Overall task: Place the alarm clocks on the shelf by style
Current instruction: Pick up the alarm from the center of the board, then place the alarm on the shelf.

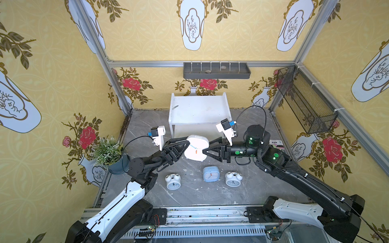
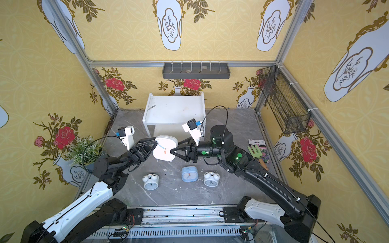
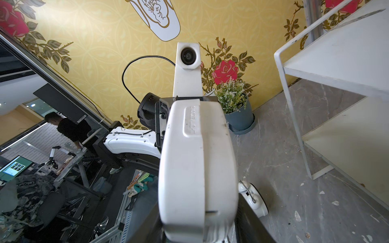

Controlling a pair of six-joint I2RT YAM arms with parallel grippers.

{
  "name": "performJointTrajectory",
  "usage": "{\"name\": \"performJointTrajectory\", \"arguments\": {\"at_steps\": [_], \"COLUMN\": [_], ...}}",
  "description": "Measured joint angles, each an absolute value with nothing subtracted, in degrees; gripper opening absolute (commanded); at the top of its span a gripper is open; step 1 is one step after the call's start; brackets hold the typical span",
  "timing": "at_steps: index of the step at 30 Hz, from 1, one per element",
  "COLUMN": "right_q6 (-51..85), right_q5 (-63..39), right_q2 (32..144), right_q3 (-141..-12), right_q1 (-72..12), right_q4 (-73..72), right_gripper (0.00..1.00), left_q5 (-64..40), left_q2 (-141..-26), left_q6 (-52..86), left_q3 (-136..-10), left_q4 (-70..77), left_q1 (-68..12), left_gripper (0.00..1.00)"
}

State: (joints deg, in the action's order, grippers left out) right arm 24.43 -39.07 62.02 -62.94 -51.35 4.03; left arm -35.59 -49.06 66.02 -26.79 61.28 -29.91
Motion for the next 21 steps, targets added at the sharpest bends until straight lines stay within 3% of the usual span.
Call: {"name": "performJointTrajectory", "arguments": {"at_steps": [2,3,4,7,9,15,21], "right_q6": [24.93,24.93,24.86,24.34,23.97,19.81,12.91], "right_q5": [-39.46,-39.64,-39.68,-40.16,-40.69,-42.57,-45.76], "right_q2": [62.13,62.19,62.24,62.7,63.46,67.61,79.02], "right_q3": [-63.24,-63.51,-63.72,-64.77,-66.37,-76.31,-93.21], "right_q1": [-51.31,-51.27,-51.18,-50.74,-50.19,-45.45,-38.33], "right_q4": [4.19,4.27,4.34,4.84,6.04,10.22,16.12], "right_gripper": [0.4,0.39,0.39,0.39,0.38,0.39,0.39], "left_q5": [-35.59,-35.59,-35.57,-35.35,-34.98,-31.68,-14.2], "left_q2": [-49.15,-49.15,-49.15,-48.93,-48.53,-41.41,-28.82], "left_q6": [66.15,66.19,66.22,66.24,66.11,64.64,55.09], "left_q3": [-26.79,-26.79,-26.79,-26.79,-26.72,-28.08,-39.68], "left_q4": [61.71,61.84,62.06,62.13,62.02,51.83,17.28], "left_q1": [-29.89,-29.85,-29.78,-29.58,-29.36,-26.04,-25.52], "left_gripper": [0.0,0.08,0.18,0.64,0.77,0.9,0.92]}}
